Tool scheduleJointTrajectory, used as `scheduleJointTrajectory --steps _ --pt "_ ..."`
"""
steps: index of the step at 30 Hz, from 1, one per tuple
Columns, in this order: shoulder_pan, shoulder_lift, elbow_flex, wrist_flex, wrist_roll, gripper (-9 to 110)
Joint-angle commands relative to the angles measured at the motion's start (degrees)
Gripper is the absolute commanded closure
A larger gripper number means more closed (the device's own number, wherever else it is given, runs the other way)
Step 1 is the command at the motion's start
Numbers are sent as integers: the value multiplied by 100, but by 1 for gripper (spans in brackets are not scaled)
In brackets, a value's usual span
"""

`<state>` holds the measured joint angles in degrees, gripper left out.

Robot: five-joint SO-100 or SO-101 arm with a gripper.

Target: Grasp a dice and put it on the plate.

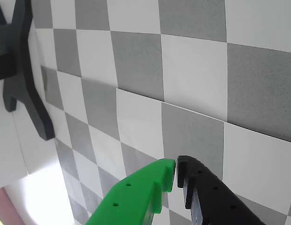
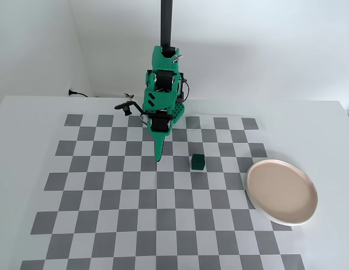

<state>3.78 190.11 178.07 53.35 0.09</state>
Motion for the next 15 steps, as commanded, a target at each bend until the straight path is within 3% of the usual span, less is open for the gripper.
scheduleJointTrajectory --steps 1,10,15 --pt "-35 97 -79 26 18 106" --pt "-211 105 -79 26 -633 106" --pt "-334 105 -79 202 -3129 106"
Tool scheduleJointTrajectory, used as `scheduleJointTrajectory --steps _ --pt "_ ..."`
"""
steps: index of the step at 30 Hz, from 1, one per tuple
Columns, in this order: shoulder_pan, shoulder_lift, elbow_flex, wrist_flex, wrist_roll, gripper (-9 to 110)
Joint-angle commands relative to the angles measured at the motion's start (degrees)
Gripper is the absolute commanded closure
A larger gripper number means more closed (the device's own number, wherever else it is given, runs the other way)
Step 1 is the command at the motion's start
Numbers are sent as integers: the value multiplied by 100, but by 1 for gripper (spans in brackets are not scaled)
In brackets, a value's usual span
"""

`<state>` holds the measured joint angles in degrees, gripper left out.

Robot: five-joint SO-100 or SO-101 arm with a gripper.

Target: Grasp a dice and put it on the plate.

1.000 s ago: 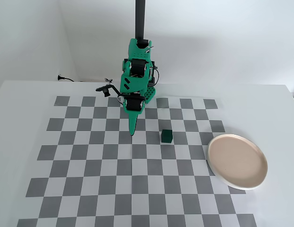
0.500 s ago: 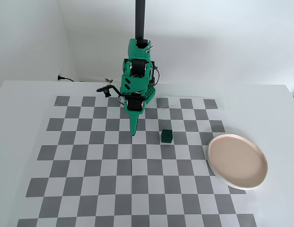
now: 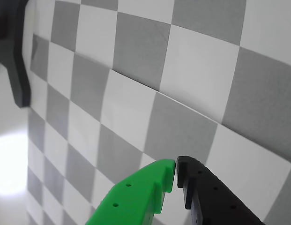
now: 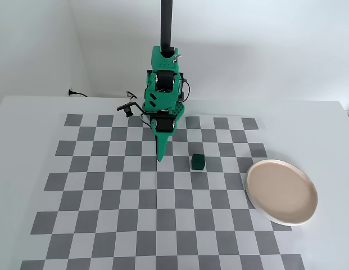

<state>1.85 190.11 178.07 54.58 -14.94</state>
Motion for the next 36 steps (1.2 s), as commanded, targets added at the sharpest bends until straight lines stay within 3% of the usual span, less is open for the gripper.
scheduleJointTrajectory --steps 1,9,25,27,31,36 --pt "-167 105 -79 114 -2004 106" --pt "105 105 -79 -18 -4140 106" --pt "-1090 88 -88 334 -8701 106" --pt "-1195 79 -105 606 -9211 101" --pt "-1573 70 -229 949 -9466 90" --pt "-2171 79 -457 1169 -9281 86"
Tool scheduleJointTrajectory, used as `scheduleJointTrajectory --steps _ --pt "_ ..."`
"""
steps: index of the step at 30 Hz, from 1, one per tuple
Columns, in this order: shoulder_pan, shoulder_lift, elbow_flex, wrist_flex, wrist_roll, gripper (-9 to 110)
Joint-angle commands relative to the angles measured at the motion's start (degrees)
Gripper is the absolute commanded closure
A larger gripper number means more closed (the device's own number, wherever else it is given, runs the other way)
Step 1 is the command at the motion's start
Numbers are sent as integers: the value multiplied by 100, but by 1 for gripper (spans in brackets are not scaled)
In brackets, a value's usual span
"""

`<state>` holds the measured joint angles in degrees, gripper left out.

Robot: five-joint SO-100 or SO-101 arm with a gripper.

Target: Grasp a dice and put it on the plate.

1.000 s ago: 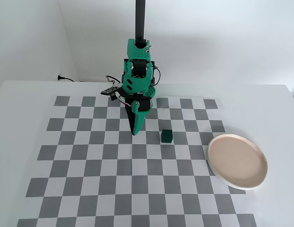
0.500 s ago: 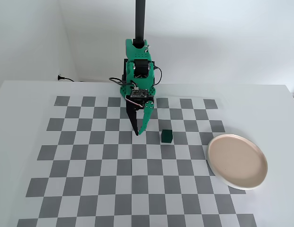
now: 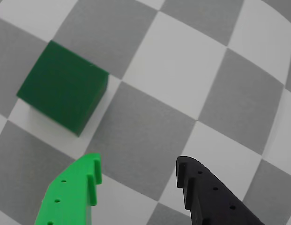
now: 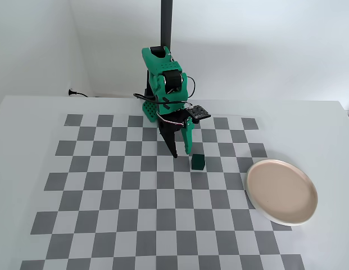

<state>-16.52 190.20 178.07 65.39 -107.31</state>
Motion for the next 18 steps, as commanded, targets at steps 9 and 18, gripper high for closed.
scheduleJointTrajectory --steps 9,18 --pt "-905 70 -545 -422 272 78" --pt "-914 -475 -589 -993 817 73"
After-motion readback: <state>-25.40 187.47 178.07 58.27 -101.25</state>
